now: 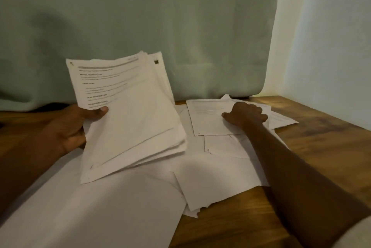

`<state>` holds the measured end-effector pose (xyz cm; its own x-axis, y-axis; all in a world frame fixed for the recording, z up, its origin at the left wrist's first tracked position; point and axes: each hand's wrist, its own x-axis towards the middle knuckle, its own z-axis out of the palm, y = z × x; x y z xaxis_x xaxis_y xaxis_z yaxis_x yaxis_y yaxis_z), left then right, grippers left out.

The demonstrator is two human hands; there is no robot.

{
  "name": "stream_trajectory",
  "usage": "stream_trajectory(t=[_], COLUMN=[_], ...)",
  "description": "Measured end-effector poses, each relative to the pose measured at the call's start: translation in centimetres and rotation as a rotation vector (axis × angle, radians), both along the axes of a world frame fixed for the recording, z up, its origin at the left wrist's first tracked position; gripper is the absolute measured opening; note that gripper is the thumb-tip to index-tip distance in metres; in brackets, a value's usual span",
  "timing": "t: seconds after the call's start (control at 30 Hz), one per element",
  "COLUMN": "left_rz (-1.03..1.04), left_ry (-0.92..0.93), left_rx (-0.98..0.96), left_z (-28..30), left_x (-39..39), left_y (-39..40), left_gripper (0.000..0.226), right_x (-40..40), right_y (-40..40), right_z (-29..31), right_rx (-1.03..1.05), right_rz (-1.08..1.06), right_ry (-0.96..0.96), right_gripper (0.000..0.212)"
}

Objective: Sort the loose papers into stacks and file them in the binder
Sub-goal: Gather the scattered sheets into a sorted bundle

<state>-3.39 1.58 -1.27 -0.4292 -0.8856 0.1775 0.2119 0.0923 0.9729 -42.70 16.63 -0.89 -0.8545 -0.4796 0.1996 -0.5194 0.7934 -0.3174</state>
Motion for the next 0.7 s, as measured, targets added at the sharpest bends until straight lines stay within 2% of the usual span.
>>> stream_trajectory(t=[0.07,0.23,0.3,0.4,0.47,0.53,0.7], left_rz=[-0.021,0.031,0.002,0.011,0.012,0.032,0.012], left_ry=[-0.034,0.084,0.101,0.17,0.222,0.273,0.316], left_rx=[-0.011,-0.042,-0.061,-0.042,-0.039,-0.048,-0.061], left_z=[-0.3,-0.2,0.2,0.1,-0.5,-0.9,-0.8], left_x=[-1.0,-3.1,-4.3,-6.1,-6.8,-7.1,-5.0], left_y=[0.9,0.7,0.1,-1.1,-1.4,-1.7,-3.1], left_gripper=[0.04,0.049,0.052,0.052,0.056,0.06,0.057], right_x=[-0.6,-0.9,-1.2,-1.5,-1.4,-1.5,-2.5], right_y=[0.0,-0.1,-0.2,-0.7,-0.9,-1.0,-1.0], right_z=[-0.1,-0.2,0.3,1.7,2.1,2.3,2.6], right_rx=[0.001,-0.287,-0.502,-0.94,-1.137,-1.249,-1.457], right_rz=[0.002,0.031,0.063,0.202,0.302,0.357,0.333], right_ry=[-0.033,-0.055,-0.104,-0.219,-0.324,-0.399,-0.657], right_gripper=[0.063,0.031,0.026,0.016,0.015,0.016,0.019])
